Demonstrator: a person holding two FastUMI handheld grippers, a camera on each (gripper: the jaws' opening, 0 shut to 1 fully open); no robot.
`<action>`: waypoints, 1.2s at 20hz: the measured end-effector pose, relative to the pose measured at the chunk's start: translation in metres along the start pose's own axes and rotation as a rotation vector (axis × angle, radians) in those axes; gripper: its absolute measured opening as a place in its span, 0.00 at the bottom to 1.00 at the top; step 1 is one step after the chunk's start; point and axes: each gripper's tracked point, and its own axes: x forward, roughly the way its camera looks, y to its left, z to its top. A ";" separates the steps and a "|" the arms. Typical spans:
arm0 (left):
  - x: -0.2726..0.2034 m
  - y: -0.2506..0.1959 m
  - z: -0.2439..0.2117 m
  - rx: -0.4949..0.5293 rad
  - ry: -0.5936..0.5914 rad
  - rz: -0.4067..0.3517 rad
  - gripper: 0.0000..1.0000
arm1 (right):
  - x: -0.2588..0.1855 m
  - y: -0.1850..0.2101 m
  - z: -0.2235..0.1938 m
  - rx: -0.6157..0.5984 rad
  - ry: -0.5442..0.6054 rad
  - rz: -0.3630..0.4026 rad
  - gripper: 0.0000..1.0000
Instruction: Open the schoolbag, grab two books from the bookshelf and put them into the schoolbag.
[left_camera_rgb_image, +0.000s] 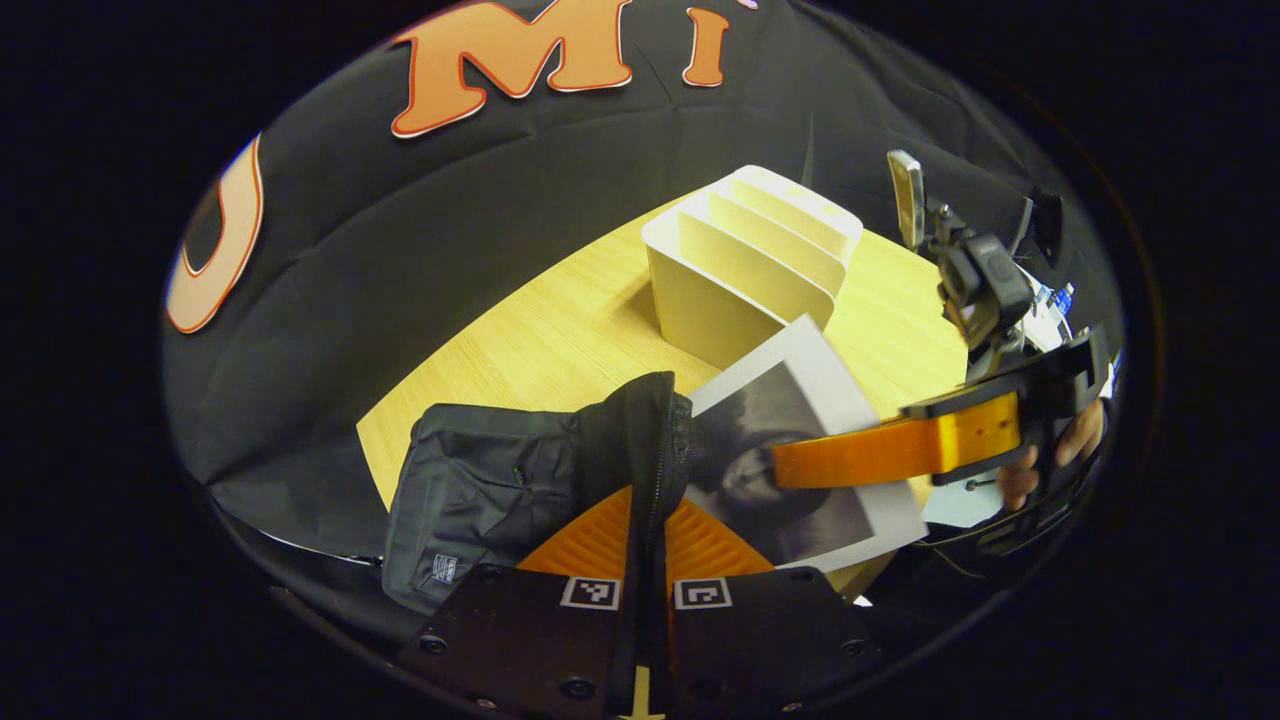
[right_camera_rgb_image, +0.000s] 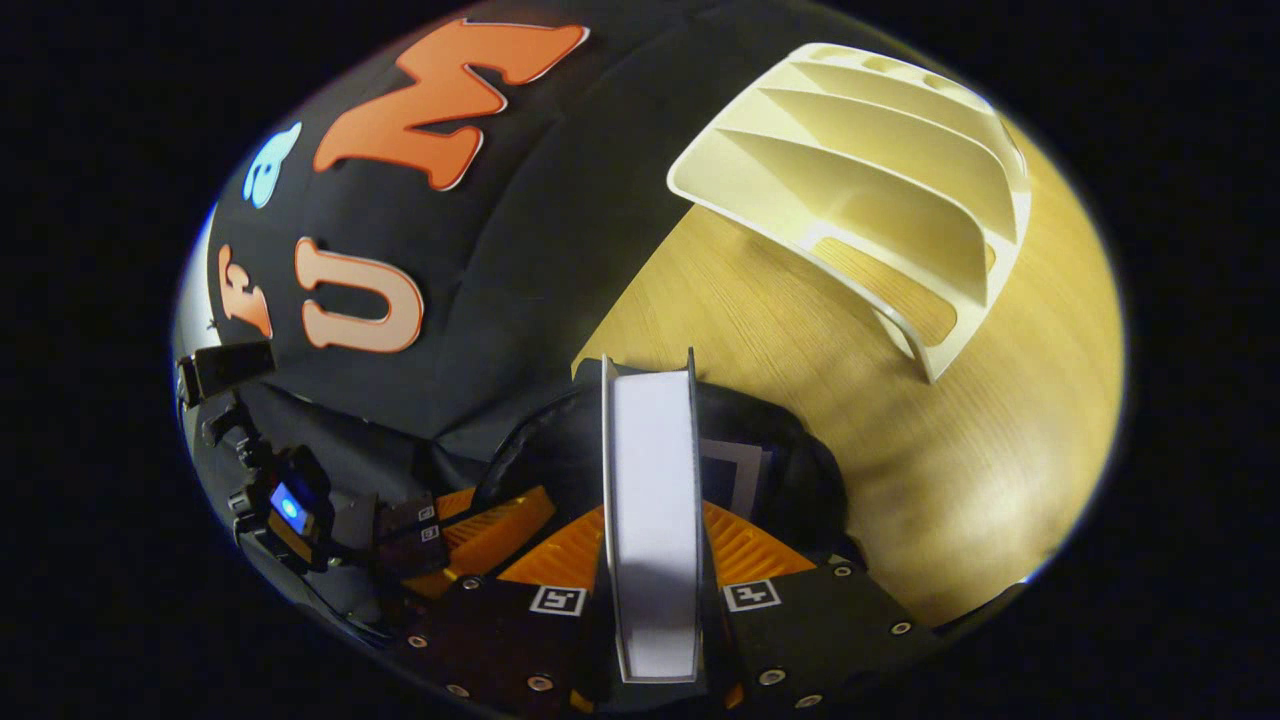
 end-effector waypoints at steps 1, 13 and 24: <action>0.000 -0.002 0.001 0.000 -0.002 -0.003 0.06 | 0.006 -0.001 -0.002 0.039 -0.015 0.020 0.35; -0.002 -0.029 0.009 -0.006 -0.031 -0.017 0.06 | 0.095 0.005 -0.035 0.101 0.006 0.130 0.37; 0.015 -0.029 0.001 -0.040 -0.053 -0.032 0.10 | 0.053 -0.043 -0.023 -0.235 0.061 -0.171 0.92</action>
